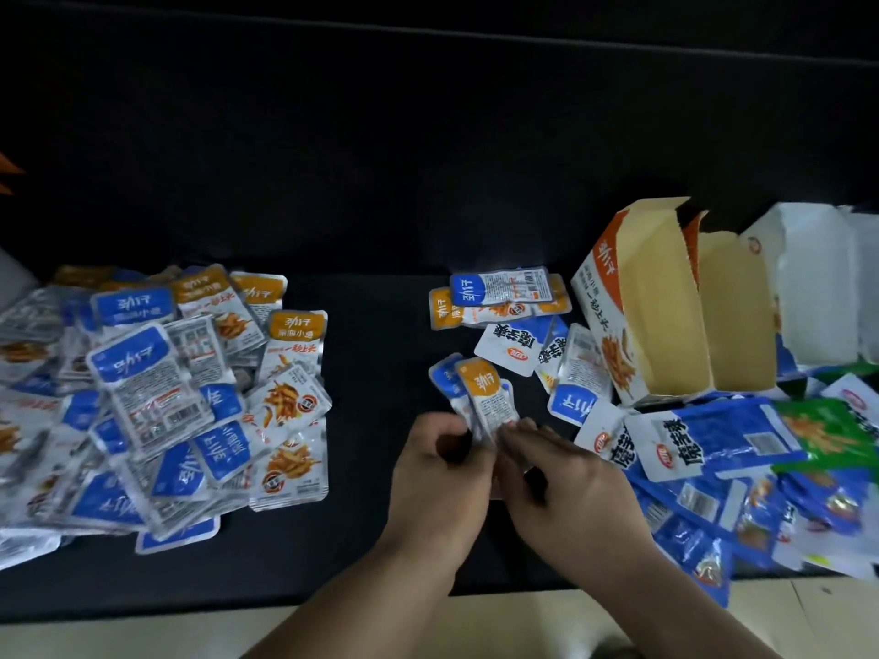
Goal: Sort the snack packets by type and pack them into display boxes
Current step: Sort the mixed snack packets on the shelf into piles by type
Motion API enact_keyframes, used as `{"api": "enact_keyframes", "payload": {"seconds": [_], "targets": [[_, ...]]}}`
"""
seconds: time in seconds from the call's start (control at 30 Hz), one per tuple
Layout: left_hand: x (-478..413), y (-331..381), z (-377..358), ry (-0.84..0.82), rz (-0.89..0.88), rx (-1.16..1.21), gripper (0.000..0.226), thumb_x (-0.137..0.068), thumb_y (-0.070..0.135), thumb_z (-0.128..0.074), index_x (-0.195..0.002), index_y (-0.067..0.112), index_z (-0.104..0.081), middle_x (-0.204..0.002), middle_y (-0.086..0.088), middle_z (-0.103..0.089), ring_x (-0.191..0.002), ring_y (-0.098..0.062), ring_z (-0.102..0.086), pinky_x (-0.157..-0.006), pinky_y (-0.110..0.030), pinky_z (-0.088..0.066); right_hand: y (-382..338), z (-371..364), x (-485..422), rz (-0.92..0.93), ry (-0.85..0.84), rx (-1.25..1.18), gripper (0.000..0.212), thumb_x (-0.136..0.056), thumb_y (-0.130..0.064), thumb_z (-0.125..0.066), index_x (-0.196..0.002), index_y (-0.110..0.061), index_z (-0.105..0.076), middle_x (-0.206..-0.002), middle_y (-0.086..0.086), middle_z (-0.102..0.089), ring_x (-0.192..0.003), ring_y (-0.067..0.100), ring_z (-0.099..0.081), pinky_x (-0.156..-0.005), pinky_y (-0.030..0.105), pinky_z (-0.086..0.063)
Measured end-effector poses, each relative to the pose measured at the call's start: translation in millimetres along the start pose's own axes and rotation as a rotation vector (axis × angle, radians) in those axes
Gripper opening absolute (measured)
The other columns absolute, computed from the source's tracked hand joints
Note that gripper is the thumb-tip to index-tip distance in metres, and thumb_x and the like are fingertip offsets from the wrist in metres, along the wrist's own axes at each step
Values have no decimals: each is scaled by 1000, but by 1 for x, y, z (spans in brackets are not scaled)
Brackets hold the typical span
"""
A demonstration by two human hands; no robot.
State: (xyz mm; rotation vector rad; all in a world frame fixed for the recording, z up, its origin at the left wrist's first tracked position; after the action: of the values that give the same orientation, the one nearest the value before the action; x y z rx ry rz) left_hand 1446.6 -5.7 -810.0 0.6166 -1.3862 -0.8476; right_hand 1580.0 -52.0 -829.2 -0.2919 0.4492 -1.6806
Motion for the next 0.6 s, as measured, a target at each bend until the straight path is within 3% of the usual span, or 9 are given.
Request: {"api": "enact_keyframes", "payload": {"seconds": [0.07,0.17,0.27,0.37,0.5,0.6], "targets": [[-1,1,-3,-40,-19,32,12,-94,21,-74,-102,25,-66,-91,3,-76,-76,-2,-73,-57,-11,-51,0,2,3,-6,-84,-75,27,-91,-30,-61,-115,-30,-72,-114,-12,-74,-116,16,-69,-102,32,-53],[-3,1,2,-36,-38,26,10,-96,21,-72,-102,25,-65,-89,5,-78,-78,-7,-75,-59,-13,-53,-7,4,11,-15,-247,-271,30,-97,-39,-50,-124,-39,-64,-122,-19,-66,-124,12,-61,-102,43,-54],[0,4,24,-39,-55,63,15,-96,10,-71,-105,19,-65,-90,3,-79,-77,-10,-77,-56,-15,-54,-18,7,13,-74,-143,-437,36,-96,-21,-66,-124,-43,-70,-128,-22,-65,-122,2,-62,-97,30,-56],[6,7,53,-36,-61,77,20,-93,8,-75,-108,18,-64,-90,4,-81,-80,-10,-77,-61,-16,-55,-32,11,2,-236,-70,-565,41,-91,-15,-75,-116,-46,-68,-105,-21,-73,-98,-5,-69,-78,13,-56],[9,7,83,-2,-89,81,24,-93,6,-74,-109,20,-64,-91,3,-80,-81,-12,-77,-65,-19,-56,-72,3,-16,-230,-130,-652,43,-92,-9,-72,-112,-46,-65,-93,-25,-75,-84,-2,-72,-75,23,-60],[2,10,111,101,-148,91,28,-96,5,-68,-109,29,-63,-95,7,-80,-85,-12,-76,-63,-16,-55,-107,-4,-26,-127,-226,-631,52,-94,-14,-69,-125,-54,-58,-89,-29,-73,-80,-4,-70,-72,16,-55]]}}
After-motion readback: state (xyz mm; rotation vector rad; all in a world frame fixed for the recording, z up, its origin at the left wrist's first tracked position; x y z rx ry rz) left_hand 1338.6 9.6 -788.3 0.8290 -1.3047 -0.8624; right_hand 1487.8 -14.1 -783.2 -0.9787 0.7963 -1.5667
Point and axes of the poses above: each hand's wrist, its own x-axis away from the middle knuckle, its own z-axis out of the back of the hand, y = z × x, the point moved 1 cm from there along -x, towards the middle knuckle
